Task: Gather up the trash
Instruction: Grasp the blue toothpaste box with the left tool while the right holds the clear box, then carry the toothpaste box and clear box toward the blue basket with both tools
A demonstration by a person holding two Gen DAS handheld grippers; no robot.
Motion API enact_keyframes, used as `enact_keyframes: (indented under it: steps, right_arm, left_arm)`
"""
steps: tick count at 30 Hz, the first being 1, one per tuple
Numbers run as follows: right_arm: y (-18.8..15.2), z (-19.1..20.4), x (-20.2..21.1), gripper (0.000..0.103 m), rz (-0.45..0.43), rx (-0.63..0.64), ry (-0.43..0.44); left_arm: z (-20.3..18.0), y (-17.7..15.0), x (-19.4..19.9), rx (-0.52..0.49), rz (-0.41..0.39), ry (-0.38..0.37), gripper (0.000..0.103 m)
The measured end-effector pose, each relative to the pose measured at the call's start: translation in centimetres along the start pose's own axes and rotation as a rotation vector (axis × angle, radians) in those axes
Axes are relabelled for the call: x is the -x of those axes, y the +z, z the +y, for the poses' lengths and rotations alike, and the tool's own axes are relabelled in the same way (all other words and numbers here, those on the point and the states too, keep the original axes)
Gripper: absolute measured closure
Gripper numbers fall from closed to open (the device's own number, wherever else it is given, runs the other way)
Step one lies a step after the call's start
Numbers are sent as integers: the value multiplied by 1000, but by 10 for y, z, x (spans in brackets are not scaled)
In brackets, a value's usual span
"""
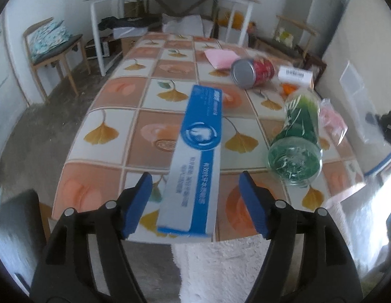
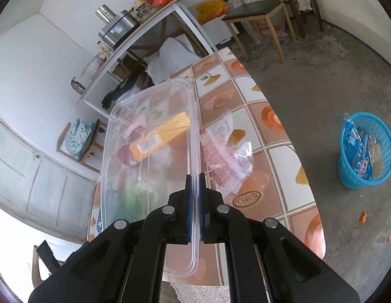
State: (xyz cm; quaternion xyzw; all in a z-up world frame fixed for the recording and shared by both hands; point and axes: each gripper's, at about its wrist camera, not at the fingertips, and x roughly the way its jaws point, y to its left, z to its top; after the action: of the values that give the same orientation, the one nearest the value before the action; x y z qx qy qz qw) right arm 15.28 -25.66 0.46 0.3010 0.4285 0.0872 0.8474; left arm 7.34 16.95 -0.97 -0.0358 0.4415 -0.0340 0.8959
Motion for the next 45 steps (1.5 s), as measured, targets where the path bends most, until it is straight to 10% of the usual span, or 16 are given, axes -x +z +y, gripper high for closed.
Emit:
enact_keyframes:
  steps: [16,45]
  right_arm:
    - [0,4,-8,99,29,10,-1]
    - [-9,10,11,99,17,32,104]
  left_arm:
    - [3,17,-43,63,108,-29,57]
    - [-10,25,64,164,-182,-156,58]
